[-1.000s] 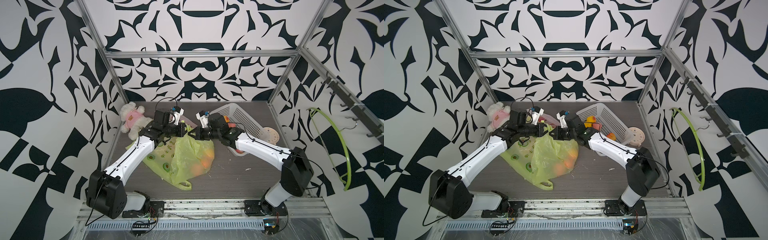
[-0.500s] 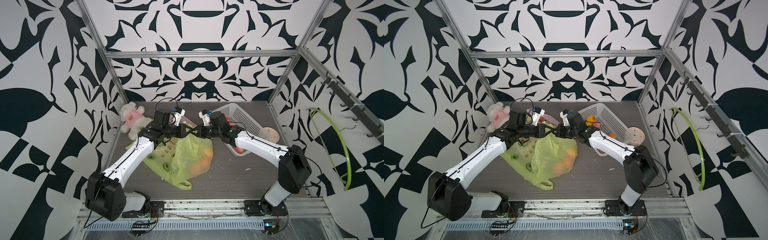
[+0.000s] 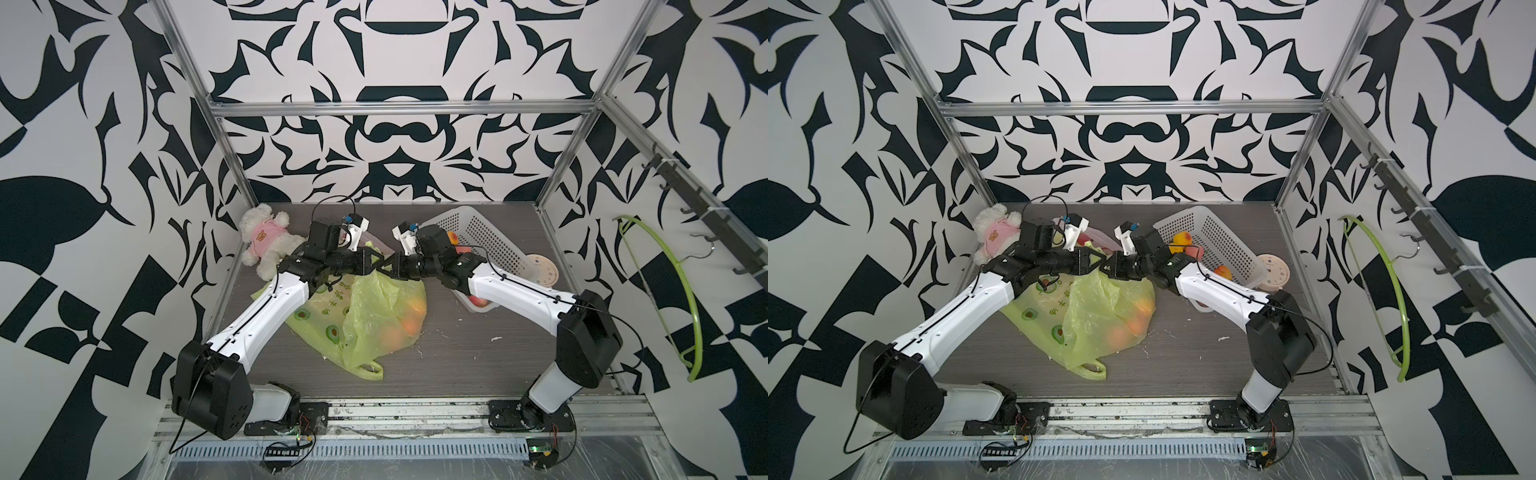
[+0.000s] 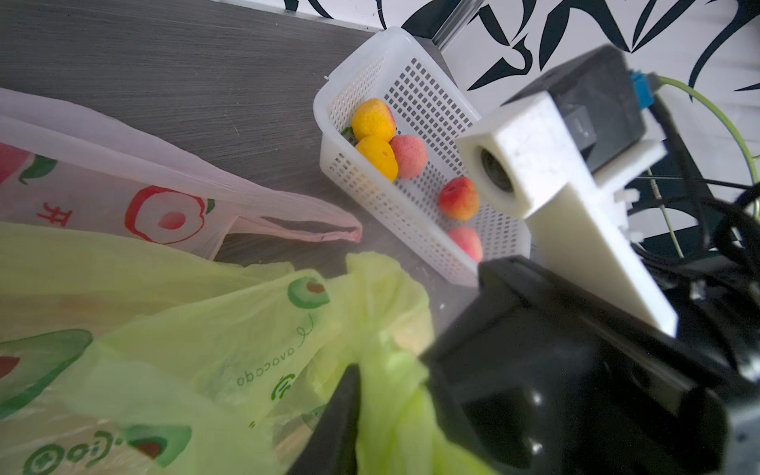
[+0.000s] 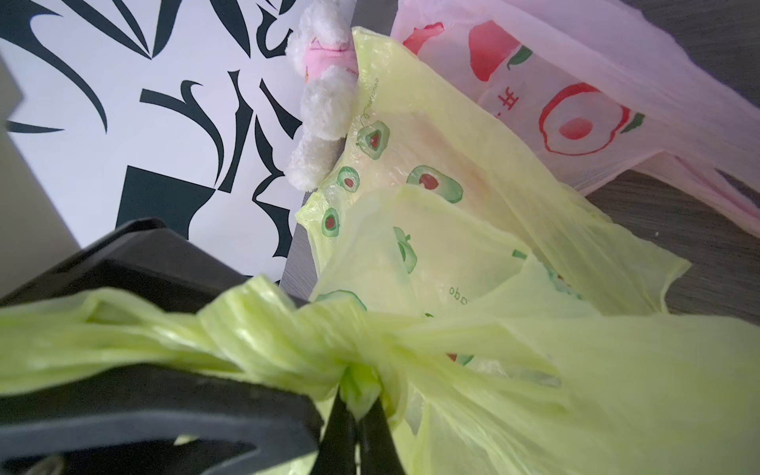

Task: Place the peach into a plastic bag & tie a knot
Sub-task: Cross the plastic bag at the center of the board.

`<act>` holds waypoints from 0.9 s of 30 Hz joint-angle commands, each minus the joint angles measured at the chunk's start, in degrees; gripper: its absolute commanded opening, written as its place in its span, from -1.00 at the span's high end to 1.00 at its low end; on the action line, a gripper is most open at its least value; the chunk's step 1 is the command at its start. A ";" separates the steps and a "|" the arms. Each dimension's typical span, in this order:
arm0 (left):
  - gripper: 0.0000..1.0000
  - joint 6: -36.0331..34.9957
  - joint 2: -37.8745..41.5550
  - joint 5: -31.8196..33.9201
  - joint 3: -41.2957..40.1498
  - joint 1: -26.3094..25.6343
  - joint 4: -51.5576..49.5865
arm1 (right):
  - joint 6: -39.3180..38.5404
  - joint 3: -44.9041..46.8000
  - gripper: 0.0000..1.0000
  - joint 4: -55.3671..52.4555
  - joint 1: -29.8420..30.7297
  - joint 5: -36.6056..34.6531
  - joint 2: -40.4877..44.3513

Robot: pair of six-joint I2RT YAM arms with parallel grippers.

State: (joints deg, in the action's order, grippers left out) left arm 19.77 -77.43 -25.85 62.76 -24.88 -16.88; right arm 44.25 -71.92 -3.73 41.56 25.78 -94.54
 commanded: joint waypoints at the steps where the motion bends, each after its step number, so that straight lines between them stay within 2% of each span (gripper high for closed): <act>1: 0.48 0.35 -0.93 0.17 1.55 -0.17 0.02 | -1.82 -0.05 1.00 1.20 0.82 1.87 3.30; 11: 0.61 0.71 -1.84 -1.44 2.27 -0.26 -0.34 | -3.99 0.12 1.00 -0.70 1.68 2.80 4.87; 19: 0.98 0.49 -2.38 -4.73 2.45 -0.26 1.00 | -7.81 -1.21 1.00 -4.60 1.60 4.99 6.22; 20: 1.00 0.24 -2.29 -5.35 2.35 -0.24 1.44 | -9.08 -1.73 0.94 -6.09 1.39 5.32 6.75; 25: 1.00 -1.86 -1.59 -9.32 3.37 -0.19 2.38 | -15.72 -5.05 0.36 -14.05 -1.74 8.51 11.12; 27: 1.00 -2.82 -1.51 -10.99 4.44 -0.17 2.06 | -18.43 -6.53 0.23 -17.15 -3.49 9.57 12.96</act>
State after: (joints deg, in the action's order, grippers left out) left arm 19.29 -79.46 -32.71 64.23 -25.04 -15.79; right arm 31.92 -73.80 -16.34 40.16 31.94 -86.37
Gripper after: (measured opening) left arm 0.045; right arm 0.364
